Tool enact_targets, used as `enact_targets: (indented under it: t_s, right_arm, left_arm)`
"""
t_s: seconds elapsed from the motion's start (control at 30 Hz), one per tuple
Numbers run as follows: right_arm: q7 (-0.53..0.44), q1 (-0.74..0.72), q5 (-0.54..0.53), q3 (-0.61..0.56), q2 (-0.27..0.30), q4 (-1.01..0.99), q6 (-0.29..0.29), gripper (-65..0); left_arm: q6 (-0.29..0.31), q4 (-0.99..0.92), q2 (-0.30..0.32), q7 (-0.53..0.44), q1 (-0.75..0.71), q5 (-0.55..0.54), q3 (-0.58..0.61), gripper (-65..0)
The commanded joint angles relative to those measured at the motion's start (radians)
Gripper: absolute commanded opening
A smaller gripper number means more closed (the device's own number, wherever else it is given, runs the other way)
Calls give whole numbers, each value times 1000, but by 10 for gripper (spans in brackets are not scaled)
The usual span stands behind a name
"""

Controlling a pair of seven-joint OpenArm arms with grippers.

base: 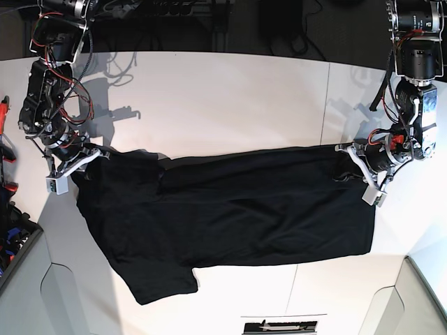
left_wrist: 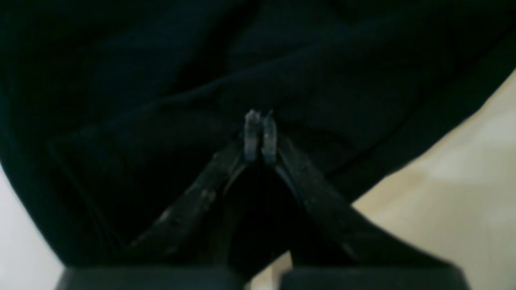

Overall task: Layout the t-shirt on the table in an organized manner, then fold the t-shirt properly
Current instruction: 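Grasp the shirt corners with both grippers and fold them toward the hem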

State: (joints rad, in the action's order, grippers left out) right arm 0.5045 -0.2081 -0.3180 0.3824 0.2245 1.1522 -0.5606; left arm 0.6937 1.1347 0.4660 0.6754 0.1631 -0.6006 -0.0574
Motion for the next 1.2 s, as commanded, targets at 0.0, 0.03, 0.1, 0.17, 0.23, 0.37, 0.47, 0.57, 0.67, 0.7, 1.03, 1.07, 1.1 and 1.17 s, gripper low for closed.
enact_targets:
  t_s: [0.0, 0.03, 0.1, 0.17, 0.23, 0.37, 0.47, 0.57, 0.67, 0.7, 1.03, 1.07, 1.1, 1.17]
  right_arm:
    - [16, 3, -1, 0, 20, 22, -1, -650]
    - [21, 21, -15, 0, 28, 40, -1, -650]
    - [42, 75, -42, 1, 46, 95, -1, -650]
    - [66, 137, -69, 3, 63, 161, -1, -650]
    - [76, 195, -92, 3, 77, 222, -1, -650]
    - [80, 297, -101, 4, 103, 327, -1, -650]
    - [80, 380, -112, 9, 135, 393, -1, -650]
    - [80, 452, -120, 28, 158, 453, 0, -650]
    - [85, 496, -119, 56, 163, 497, -1, -650]
    - [88, 510, -120, 66, 163, 507, -1, -650]
    - [95, 536, -215, 118, 173, 520, -1, -650]
    - [94, 533, -235, 118, 178, 520, -1, -650]
    - [95, 525, -253, 119, 180, 520, 0, -650]
    - [95, 496, -276, 130, 179, 520, 2, -650]
  left_arm:
    - [4, 11, 24, 21, 8, 13, -1, -650]
    - [4, 20, 32, 30, 2, 13, -1, -650]
    - [4, 48, 53, 47, -23, 10, -1, -650]
    - [4, 87, 76, 52, -64, -33, -1, -650]
    - [4, 137, 86, 71, -104, -72, -1, -650]
    - [4, 282, 86, 109, -196, -114, -1, -650]
    - [4, 390, 86, 126, -287, -121, -7, -650]
    - [4, 460, 86, 138, -371, -120, -28, -650]
    - [4, 511, 86, 137, -443, -122, -74, -650]
    - [4, 530, 85, 137, -466, -129, -92, -650]
    - [4, 705, 85, 109, -557, -195, -212, -650]
    - [4, 705, 85, 99, -548, -195, -226, -650]
    - [4, 705, 85, 99, -533, -189, -238, -650]
    - [4, 704, 86, 100, -494, -166, -259, -650]
